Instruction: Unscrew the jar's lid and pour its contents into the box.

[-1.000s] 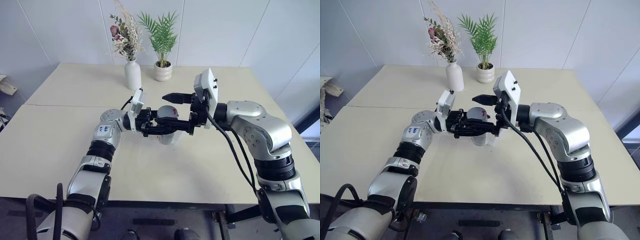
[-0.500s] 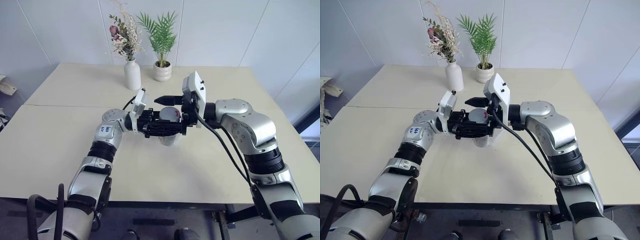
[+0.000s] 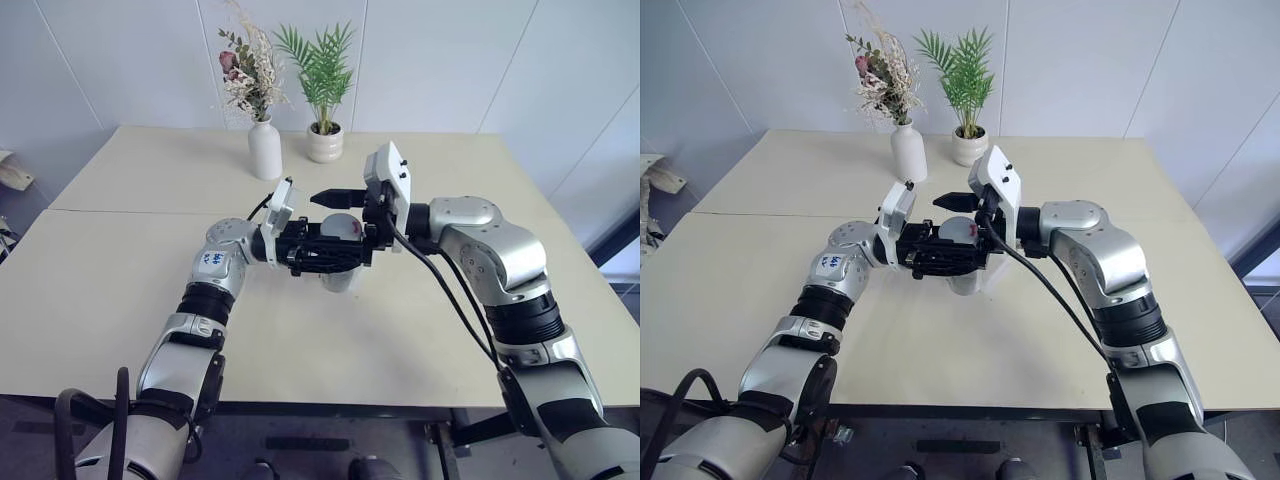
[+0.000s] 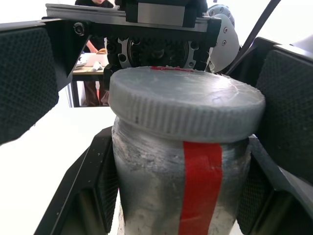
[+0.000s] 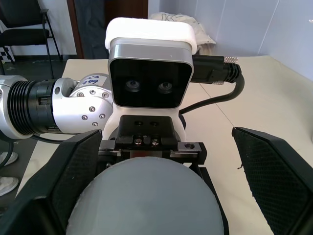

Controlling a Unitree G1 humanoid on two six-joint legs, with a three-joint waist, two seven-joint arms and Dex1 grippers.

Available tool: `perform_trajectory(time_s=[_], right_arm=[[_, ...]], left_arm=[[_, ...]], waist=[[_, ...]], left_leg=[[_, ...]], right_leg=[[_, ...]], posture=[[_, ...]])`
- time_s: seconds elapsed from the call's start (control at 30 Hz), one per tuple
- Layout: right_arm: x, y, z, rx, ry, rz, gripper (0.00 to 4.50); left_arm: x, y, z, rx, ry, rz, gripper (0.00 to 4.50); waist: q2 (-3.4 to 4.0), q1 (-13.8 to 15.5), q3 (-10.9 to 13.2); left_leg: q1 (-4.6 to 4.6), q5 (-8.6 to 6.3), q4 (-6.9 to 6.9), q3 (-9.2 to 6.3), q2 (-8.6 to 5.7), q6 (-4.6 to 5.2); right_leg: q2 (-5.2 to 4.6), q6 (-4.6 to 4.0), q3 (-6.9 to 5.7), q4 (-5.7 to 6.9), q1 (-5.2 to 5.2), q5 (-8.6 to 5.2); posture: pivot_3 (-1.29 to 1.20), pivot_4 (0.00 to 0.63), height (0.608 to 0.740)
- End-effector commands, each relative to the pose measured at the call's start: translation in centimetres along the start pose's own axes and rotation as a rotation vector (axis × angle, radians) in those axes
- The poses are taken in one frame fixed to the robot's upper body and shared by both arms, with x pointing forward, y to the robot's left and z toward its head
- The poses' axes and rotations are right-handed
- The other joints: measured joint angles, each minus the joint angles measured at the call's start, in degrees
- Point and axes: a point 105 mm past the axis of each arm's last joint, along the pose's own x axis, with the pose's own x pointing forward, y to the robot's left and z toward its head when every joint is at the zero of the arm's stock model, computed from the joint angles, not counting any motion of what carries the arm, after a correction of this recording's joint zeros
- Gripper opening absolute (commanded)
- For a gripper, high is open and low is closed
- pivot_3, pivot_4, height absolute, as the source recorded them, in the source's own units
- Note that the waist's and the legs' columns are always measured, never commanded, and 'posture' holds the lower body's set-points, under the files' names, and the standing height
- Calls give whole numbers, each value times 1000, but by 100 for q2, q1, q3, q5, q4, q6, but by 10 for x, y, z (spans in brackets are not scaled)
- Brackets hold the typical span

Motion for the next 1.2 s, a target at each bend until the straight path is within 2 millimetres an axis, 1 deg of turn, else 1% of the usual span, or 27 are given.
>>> perform_trajectory(time_s=[0.03,0.4,0.47,0.9,1.03,1.2], right_arm=[[-17,-9,15,-53,-28,-73,4482],[-35,-10,14,-56,0,-126,4482],[-42,-10,13,-55,10,-144,4482],[-61,-9,7,-41,58,-203,4482],[-66,-6,6,-39,69,-209,4482],[-69,4,9,-37,72,-190,4482]], left_arm=[[-1,-2,11,42,-16,-33,2598],[-4,-1,11,40,-18,-15,2598],[-4,0,11,39,-18,-13,2598],[-5,0,11,40,-18,-8,2598],[-5,0,11,40,-18,-7,2598],[-5,0,11,41,-16,-6,2598]], waist=[[0,-2,0],[0,-2,0],[0,4,0],[0,4,0],[0,5,0],[0,1,0]], left_leg=[[0,0,0,0,0,0],[0,0,0,0,0,0],[0,0,0,0,0,0],[0,0,0,0,0,0],[0,0,0,0,0,0],[0,0,0,0,0,0]], right_leg=[[0,0,0,0,0,0],[0,0,0,0,0,0],[0,0,0,0,0,0],[0,0,1,-1,0,0],[0,0,0,-1,0,0],[0,0,1,-1,0,0]], posture=[[0,150,740],[0,150,740],[0,150,740],[0,150,740],[0,150,740],[0,150,740]])
